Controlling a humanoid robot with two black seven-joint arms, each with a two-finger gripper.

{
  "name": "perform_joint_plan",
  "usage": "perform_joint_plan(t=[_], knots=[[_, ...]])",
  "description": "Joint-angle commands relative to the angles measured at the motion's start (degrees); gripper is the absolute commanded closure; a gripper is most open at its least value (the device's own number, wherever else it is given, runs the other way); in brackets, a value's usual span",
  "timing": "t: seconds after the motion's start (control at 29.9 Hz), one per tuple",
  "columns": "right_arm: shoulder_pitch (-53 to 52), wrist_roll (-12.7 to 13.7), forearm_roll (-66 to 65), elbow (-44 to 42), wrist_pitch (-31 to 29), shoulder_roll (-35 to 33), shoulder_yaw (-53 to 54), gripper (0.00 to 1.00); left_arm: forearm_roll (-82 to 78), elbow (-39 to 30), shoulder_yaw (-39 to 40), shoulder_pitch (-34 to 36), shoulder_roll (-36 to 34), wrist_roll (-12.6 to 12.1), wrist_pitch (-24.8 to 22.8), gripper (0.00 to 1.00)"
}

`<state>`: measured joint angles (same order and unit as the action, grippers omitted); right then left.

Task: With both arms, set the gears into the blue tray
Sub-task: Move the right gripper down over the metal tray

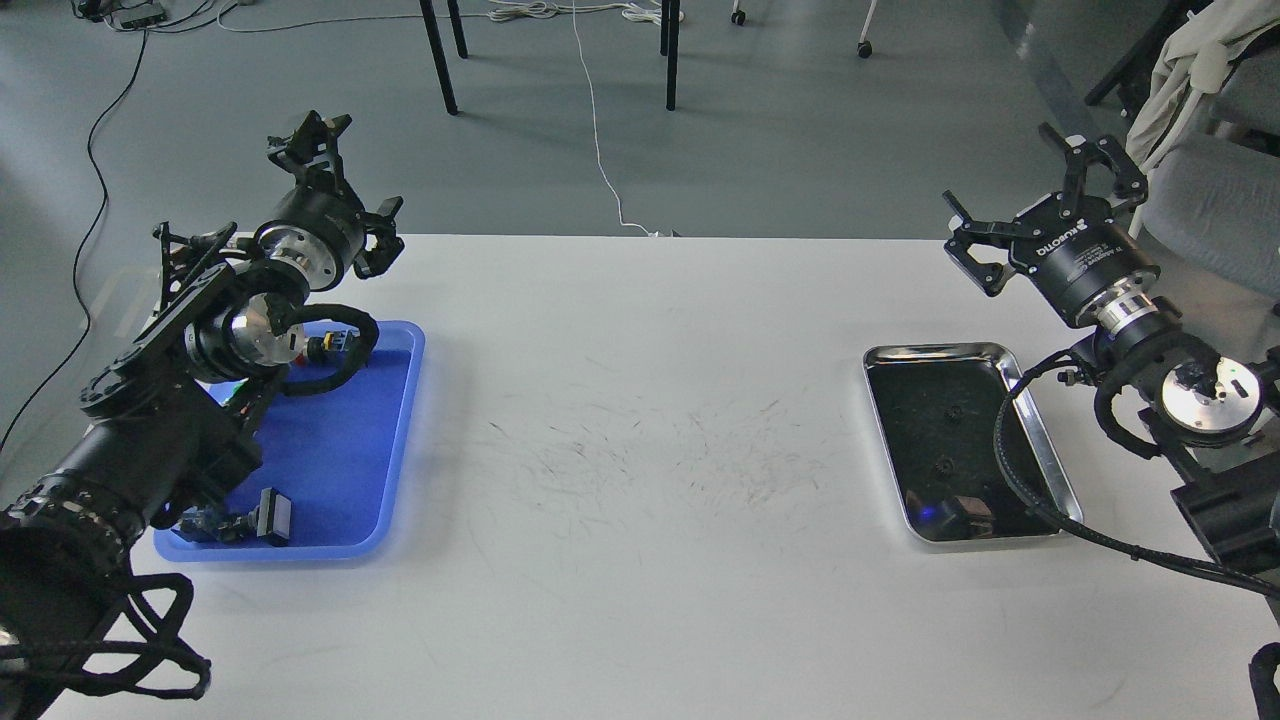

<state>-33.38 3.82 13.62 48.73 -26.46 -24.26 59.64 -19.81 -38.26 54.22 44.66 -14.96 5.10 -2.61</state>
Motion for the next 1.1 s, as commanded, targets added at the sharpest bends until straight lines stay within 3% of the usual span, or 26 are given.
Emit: perform_joint_plan(t=[0.0,0.3,0.5,0.64,0.84,0.9,1.07], knots=[[-0.2,0.1,0.0,-0.2,0.0,-0.1,-0.4,0.01,0.1,0.6,0.1,0.0,-0.2,0.0,0.1,0.02],[-0.3,0.1,-0.2,-0.1,-0.4,-0.1,-0.8,0.01,0.1,0.5,0.0,0.0,-0.3,-0.1,0.3,0.02],[-4.6,0.1,-0.2,-0.1,-0.8,-1.2,-7.7,0.01,0.1,0.4,0.0,0.1,-0.3,-0.4,0.5,0.02],[-9.8,0.1,-0.3,0.0,-0.8,-6.1,-14.5,0.01,0.1,0.1,0.1,0.3,-0.5,0.0,0.7,0.02],[-22.2,0.1,-1.5,1.9,-0.8,-13.5,-33.3,0.01,0.0,0.0,0.1,0.2,-1.7,0.3,0.8,0.02],[-27.3,0.1,-3.5,3.6,-0.8,-16.1,-40.5,0.01,0.1,0.0,0.2,0.1,-2.2,1.7,0.8,0.02],[-44.2,0.9,-19.9,8.4,-0.7,-17.9,-65.5,0.01,-0.1,0.0,-0.1,-0.5,-2.4,3.9,0.7,0.02]])
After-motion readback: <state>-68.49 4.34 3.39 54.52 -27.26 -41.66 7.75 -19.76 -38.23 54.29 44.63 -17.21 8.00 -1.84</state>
